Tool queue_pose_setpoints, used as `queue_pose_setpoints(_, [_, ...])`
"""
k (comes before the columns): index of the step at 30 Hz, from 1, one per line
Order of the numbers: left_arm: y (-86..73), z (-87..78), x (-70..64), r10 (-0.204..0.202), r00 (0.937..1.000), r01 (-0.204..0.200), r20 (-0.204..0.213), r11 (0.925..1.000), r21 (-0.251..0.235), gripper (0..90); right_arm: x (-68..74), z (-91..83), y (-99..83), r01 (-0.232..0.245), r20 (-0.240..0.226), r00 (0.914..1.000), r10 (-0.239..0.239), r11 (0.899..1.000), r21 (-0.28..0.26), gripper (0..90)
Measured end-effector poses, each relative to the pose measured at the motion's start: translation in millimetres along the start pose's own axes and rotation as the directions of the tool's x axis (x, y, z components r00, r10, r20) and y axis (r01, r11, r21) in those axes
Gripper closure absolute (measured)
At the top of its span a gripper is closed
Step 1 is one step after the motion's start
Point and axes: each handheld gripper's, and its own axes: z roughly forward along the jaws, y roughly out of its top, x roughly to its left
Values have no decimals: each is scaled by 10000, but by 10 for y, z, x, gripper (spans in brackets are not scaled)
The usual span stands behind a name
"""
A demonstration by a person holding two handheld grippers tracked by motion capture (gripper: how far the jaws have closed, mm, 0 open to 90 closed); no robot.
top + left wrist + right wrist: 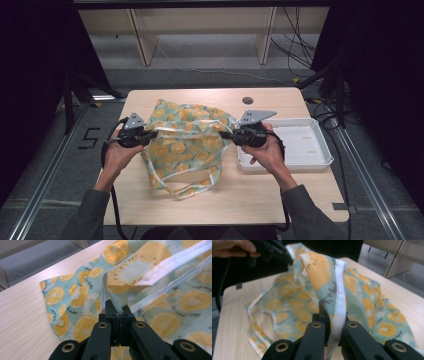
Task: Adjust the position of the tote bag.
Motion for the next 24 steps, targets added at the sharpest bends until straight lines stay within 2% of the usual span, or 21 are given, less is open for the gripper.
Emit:
queue_pose_setpoints(1, [1, 26, 40, -74, 9999, 75, -131, 9999, 77, 881, -41, 34, 44, -30, 73, 10000, 30, 10000, -32, 900])
queue_pose_setpoints(4, [-5, 135, 159, -73, 9994, 86, -353, 9993, 370, 867, -130, 148, 172, -297, -159, 9994, 295, 9995, -124, 900])
queue_pose_setpoints(5, [-23, 200, 174, -436, 9980, 452, -454, 9984, 353, 854, -152, 177, 203, -300, -265, 9992, 297, 9995, -101, 900])
queue_pose_setpoints(6, [-45, 252, 208, -547, 9970, 579, -540, 9965, 594, 841, -157, 216, 238, -562, -485, 9972, 561, 9984, 1, 900])
queue_pose_setpoints(7, [-84, 334, 239, -828, 9947, 863, -609, 9945, 586, 823, -184, 267, 270, -628, -617, 9961, 623, 9980, -53, 900])
queue_pose_setpoints(8, [-122, 372, 238, -1266, 9898, 1318, -656, 9878, 824, 792, -212, 337, 306, -584, -654, 9962, 577, 9982, -96, 900])
queue_pose_setpoints(9, [-156, 428, 229, -1607, 9855, 1642, -552, 9842, 661, 783, -231, 377, 335, -777, -729, 9943, 784, 9969, 122, 900])
queue_pose_setpoints(10, [-178, 449, 219, -1652, 9853, 1681, -446, 9831, 726, 765, -232, 441, 352, -1067, -759, 9914, 1069, 9943, 68, 900])
queue_pose_setpoints(11, [-197, 457, 205, -1443, 9890, 1467, -331, 9854, 863, 720, -254, 465, 373, -1084, -808, 9906, 1105, 9937, 295, 900])
queue_pose_setpoints(12, [-197, 457, 205, -1443, 9890, 1467, -331, 9854, 863, 625, -280, 522, 388, -1178, -815, 9895, 1192, 9928, 213, 900])
queue_pose_setpoints(13, [-219, 423, 163, -1370, 9896, 1406, -443, 9858, 922, 625, -280, 522, 388, -1178, -815, 9895, 1192, 9928, 213, 900])
queue_pose_setpoints(14, [-248, 314, 119, -1474, 9884, 1497, -363, 9862, 707, 524, -323, 594, 426, -1190, -619, 9907, 1212, 9922, 374, 900])
queue_pose_setpoints(15, [-257, 247, 111, -1444, 9889, 1466, -355, 9868, 684, 492, -332, 611, 432, -1234, -621, 9901, 1259, 9915, 419, 900])
queue_pose_setpoints(16, [-273, 166, 81, -1703, 9851, 1714, -245, 9838, 523, 449, -332, 627, 437, -1273, -618, 9896, 1297, 9910, 416, 900])
queue_pose_setpoints(17, [-288, 64, 57, -1674, 9857, 1682, -198, 9842, 552, 396, -347, 641, 440, -1286, -599, 9895, 1313, 9906, 475, 900])
queue_pose_setpoints(19, [-320, -165, -40, -1304, 9910, 1314, -310, 9908, 315, 377, -349, 659, 446, -1385, -562, 9884, 1411, 9892, 481, 900])
queue_pose_setpoints(20, [-327, -257, -100, -1171, 9923, 1177, -395, 9930, 130, 376, -364, 663, 453, -1128, -439, 9924, 1148, 9926, 459, 900])
queue_pose_setpoints(21, [-326, -333, -156, -1042, 9934, 1035, -480, 9945, -174, 380, -356, 666, 456, -1402, -490, 9886, 1426, 9889, 495, 900])
queue_pose_setpoints(22, [-317, -371, -207, -1089, 9929, 1069, -478, 9933, -430, 390, -349, 674, 461, -1521, -491, 9868, 1546, 9870, 523, 900])
queue_pose_setpoints(23, [-290, -406, -274, -830, 9956, 804, -434, 9950, -586, 398, -362, 673, 471, -1464, -505, 9875, 1495, 9874, 608, 900])
queue_pose_setpoints(24, [-268, -411, -313, -573, 9973, 549, -464, 9972, -515, 406, -363, 693, 476, -1428, -486, 9881, 1458, 9880, 588, 899])
